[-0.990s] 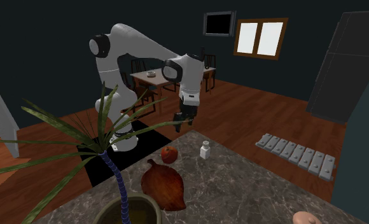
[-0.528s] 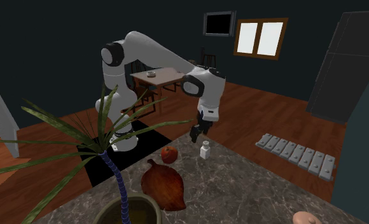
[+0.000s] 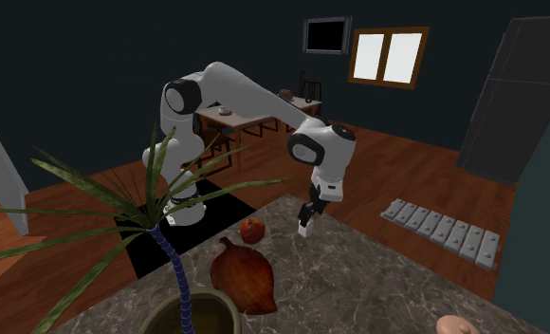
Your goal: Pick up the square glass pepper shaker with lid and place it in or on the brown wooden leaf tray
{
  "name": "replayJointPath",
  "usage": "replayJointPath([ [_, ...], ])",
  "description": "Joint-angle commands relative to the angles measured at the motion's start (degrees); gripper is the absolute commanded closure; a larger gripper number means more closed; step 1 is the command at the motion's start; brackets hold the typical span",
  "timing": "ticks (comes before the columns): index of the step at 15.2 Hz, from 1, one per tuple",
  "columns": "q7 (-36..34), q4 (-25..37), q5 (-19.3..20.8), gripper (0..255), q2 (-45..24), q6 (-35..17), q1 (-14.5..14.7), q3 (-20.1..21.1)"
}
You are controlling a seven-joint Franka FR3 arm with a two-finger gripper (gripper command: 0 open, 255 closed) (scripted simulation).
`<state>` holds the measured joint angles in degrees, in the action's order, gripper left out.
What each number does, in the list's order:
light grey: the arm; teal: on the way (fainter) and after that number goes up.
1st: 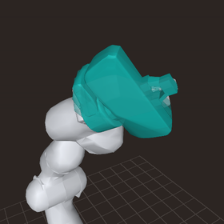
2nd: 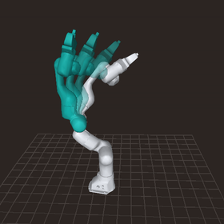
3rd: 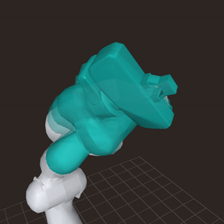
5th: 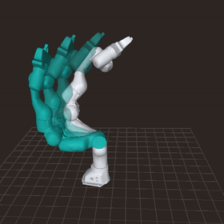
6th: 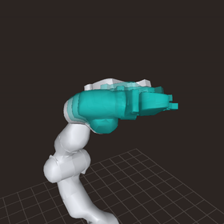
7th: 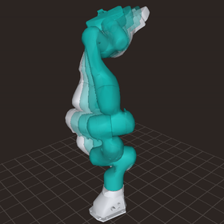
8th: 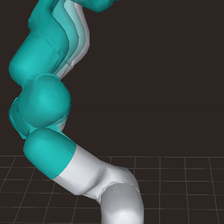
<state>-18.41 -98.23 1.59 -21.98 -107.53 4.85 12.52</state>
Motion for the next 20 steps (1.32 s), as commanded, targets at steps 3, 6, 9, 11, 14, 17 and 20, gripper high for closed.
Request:
replayJointPath([
  [3,-0.03,-2.64,0.08,0,-0.37,-3.00,-0.03,-0.06],
  [6,-0.04,-2.97,0.10,0,-0.45,-3.42,-0.02,-0.07],
  [9,-0.04,-2.97,0.10,0,-0.45,-3.42,-0.02,-0.07],
  [11,-0.04,-2.97,0.10,0,-0.45,-3.42,-0.02,-0.07],
  [14,-0.04,-2.97,0.10,255,-0.45,-3.41,-0.02,-0.07],
  [17,-0.03,-2.97,0.10,255,-0.45,-3.41,-0.03,-0.07],
  [20,-0.03,-2.99,0.10,255,-0.44,-3.42,-0.03,-0.07],
])
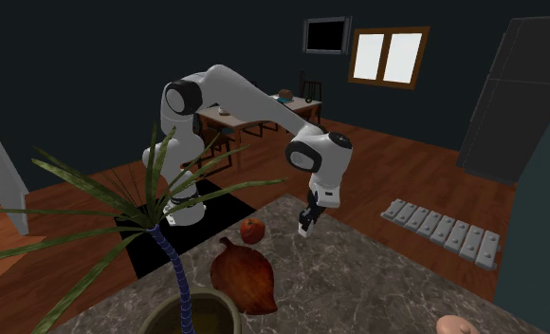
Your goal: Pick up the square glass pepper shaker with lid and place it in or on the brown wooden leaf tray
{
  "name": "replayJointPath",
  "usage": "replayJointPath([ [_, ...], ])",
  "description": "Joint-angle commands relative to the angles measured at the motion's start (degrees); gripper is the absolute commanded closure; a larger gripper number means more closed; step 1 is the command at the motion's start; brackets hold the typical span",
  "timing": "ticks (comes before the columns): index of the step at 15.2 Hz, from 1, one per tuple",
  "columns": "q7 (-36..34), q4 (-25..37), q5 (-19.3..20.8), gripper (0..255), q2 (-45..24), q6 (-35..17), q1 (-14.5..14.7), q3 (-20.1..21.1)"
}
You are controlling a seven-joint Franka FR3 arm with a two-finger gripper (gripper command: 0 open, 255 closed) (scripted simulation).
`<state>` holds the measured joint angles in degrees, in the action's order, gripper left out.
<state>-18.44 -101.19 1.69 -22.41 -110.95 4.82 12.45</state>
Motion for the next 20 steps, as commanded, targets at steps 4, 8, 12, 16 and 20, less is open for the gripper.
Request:
replayJointPath([
  [4,0.03,0.59,-0.14,255,0.67,1.28,-0.04,0.07],
  [8,0.10,2.01,-0.41,255,1.91,3.91,-0.12,0.18],
  [12,0.15,3.63,-0.64,255,2.99,6.59,-0.18,0.28],
  [16,0.17,5.48,-0.84,255,3.89,9.33,-0.21,0.36],
  [20,0.16,7.57,-1.00,255,4.62,12.13,-0.23,0.43],
])
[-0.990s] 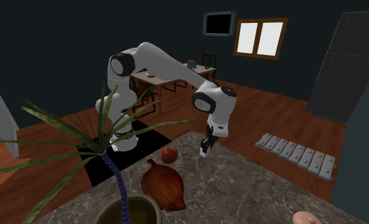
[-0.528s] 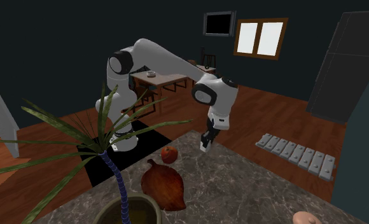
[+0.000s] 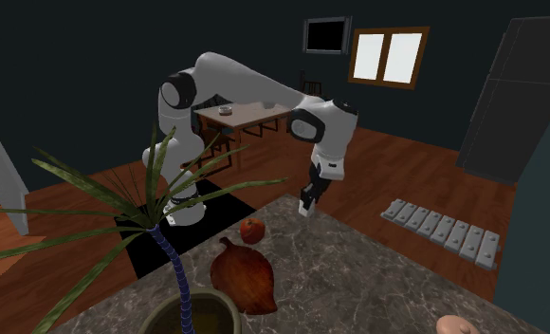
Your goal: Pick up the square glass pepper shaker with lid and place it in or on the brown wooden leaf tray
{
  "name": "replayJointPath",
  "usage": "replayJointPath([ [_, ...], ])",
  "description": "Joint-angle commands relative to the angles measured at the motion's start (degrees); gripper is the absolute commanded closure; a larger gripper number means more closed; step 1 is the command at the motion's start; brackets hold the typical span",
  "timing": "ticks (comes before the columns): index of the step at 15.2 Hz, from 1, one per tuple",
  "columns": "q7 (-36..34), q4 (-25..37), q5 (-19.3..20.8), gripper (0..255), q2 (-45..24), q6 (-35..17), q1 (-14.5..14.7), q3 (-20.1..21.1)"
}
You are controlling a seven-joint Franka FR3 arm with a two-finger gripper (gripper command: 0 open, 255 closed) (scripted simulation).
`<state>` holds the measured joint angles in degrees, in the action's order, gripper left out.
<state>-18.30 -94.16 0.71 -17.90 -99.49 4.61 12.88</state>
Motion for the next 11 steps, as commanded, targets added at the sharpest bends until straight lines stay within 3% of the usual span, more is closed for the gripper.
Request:
replayJointPath([
  [1,0.02,1.10,-0.06,255,0.27,1.38,-0.02,0.02],
  [11,11.20,-7.75,0.03,255,7.50,-0.16,-7.20,-4.23],
])
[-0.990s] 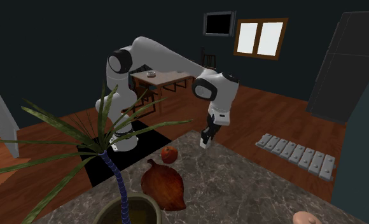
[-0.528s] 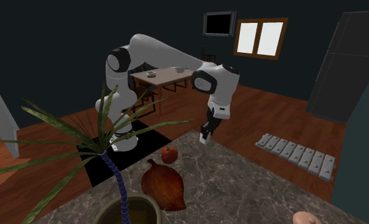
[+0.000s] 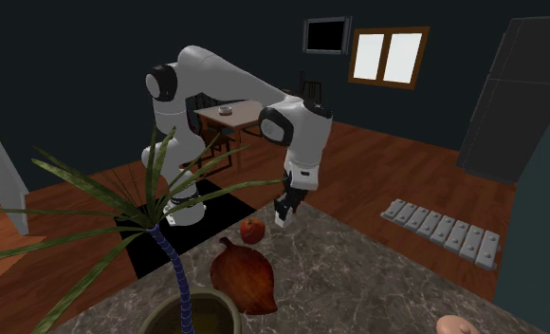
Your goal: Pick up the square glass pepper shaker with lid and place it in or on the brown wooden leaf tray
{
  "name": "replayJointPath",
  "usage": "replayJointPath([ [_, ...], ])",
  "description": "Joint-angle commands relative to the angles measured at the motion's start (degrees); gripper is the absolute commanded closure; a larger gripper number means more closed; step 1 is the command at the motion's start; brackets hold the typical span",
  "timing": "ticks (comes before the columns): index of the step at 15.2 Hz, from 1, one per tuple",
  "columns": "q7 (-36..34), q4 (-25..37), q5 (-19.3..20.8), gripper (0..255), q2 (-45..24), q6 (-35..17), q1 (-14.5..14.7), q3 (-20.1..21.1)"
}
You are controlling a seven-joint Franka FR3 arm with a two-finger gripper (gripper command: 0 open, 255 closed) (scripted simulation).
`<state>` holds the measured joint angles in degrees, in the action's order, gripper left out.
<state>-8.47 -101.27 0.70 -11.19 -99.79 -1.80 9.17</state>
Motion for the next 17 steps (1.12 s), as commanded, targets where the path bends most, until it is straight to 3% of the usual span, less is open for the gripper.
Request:
replayJointPath([
  [1,2.63,-1.27,0.16,255,1.32,0.04,-1.55,-1.06],
  [11,16.01,-3.75,2.07,255,3.78,-0.29,-9.30,-7.21],
  [17,15.81,-6.86,2.16,255,2.56,-4.62,-9.31,-7.23],
])
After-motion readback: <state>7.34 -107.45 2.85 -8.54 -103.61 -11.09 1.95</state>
